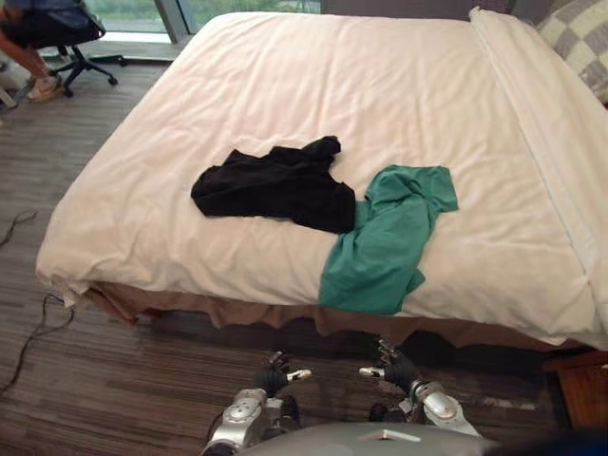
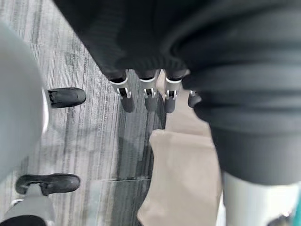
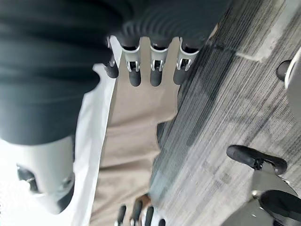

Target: Tidy the bed and pick cloth on bed and put in laundry

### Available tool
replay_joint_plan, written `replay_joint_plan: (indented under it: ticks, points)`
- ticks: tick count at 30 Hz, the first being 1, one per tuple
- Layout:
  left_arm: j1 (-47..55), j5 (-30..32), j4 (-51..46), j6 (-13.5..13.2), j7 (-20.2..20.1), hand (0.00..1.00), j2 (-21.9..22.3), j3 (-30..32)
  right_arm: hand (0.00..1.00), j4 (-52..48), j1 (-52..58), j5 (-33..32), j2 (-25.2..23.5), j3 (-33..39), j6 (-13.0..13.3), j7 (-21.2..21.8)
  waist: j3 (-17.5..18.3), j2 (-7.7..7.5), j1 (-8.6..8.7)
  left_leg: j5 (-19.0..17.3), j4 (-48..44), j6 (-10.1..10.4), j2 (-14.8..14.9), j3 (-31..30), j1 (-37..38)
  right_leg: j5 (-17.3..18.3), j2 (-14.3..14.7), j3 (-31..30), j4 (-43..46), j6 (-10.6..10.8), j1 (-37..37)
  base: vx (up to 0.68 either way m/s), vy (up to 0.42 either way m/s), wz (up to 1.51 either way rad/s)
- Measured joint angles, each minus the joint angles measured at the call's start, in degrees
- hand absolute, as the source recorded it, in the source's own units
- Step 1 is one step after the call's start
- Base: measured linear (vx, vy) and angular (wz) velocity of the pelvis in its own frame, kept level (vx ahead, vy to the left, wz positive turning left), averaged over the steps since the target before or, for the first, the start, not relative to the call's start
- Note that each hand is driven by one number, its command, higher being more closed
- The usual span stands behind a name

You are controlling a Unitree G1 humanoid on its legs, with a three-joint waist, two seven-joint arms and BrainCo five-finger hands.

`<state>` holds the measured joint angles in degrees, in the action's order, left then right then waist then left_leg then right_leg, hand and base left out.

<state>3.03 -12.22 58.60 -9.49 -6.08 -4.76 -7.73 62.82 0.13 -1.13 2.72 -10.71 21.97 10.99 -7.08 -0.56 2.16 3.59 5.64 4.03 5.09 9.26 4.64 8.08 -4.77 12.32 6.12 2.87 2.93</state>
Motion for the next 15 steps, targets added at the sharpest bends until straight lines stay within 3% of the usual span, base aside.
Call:
replay_joint_plan:
  ticks: [9,12,15]
  points:
    - [1.09,-3.00,0.14,-1.00,-0.28,0.00,2.52,5.94,0.00,-0.42,0.73,-8.34,-0.64,2.82,-4.91,-2.54,1.19,1.73,-0.38,-0.65,0.33,0.42,0.41,2.31,1.46,-1.19,0.31,-0.68,-2.26,0.07,1.82,-0.04,0.011,-0.11]
    - [1.15,-5.57,0.08,-1.21,1.57,0.00,3.27,10.03,0.00,-1.24,1.84,-11.92,-1.02,6.36,-6.27,-3.88,1.60,1.74,-1.94,-1.79,0.32,0.79,1.13,6.53,2.51,-2.21,0.69,-2.75,-3.51,0.46,1.78,0.02,0.028,-0.52]
    - [1.47,-9.38,0.28,-1.15,5.61,0.00,3.37,12.95,0.00,-2.39,2.70,-14.61,-1.21,10.52,-6.83,-5.93,1.99,1.25,-1.49,-1.98,0.29,1.03,1.66,8.37,3.48,-3.11,0.82,-3.75,-4.34,0.14,2.21,0.08,0.002,-0.30]
